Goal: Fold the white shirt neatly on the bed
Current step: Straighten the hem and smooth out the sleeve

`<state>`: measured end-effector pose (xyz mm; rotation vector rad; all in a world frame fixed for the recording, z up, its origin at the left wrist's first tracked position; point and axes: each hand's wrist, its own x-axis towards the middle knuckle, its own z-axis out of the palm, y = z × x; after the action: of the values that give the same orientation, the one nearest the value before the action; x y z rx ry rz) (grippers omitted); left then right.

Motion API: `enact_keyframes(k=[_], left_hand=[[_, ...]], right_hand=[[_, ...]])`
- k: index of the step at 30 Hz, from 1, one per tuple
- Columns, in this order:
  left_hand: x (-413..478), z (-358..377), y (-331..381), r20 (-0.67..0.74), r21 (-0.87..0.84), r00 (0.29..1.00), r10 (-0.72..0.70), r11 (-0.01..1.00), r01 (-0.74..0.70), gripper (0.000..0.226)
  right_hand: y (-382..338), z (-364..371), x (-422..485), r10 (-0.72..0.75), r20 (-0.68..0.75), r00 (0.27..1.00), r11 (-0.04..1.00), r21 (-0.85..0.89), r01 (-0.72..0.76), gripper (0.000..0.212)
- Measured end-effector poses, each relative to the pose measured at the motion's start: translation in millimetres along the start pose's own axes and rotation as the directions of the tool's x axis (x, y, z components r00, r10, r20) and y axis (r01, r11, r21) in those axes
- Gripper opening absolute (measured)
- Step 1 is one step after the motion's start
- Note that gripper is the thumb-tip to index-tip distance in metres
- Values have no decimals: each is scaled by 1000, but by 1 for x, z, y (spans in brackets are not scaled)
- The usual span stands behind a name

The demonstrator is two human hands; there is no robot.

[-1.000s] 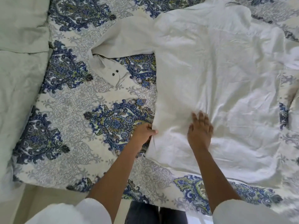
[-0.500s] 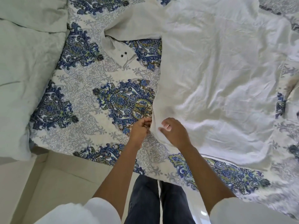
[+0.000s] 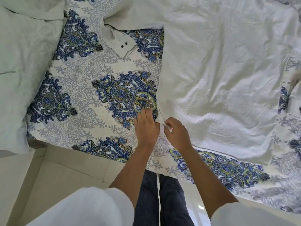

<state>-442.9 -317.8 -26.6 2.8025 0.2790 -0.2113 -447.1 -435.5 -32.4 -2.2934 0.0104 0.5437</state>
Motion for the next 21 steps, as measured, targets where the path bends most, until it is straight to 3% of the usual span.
enact_keyframes(k=[5, 9, 12, 18, 21], left_hand=[[1, -4, -17, -201, 171, 944, 262, 958, -229, 27], [-3, 0, -36, -201, 277, 835, 512, 848, -453, 23], [5, 3, -48, -174, 327, 757, 630, 762, -559, 20], [5, 12, -70, -12, 375, 771, 637, 718, -587, 17], [1, 13, -75, 92, 385, 763, 640, 684, -620, 14]], right_hand=[[1, -2, -9, -242, -68, 968, 934, -287, 214, 14], [0, 3, -14, -330, -9, 944, 819, -500, 282, 31], [1, 13, -14, -280, 44, 959, 781, -571, 254, 35], [-1, 27, -13, -177, 152, 972, 778, -584, 233, 37], [-1, 22, -12, -79, 260, 962, 820, -532, 211, 28]])
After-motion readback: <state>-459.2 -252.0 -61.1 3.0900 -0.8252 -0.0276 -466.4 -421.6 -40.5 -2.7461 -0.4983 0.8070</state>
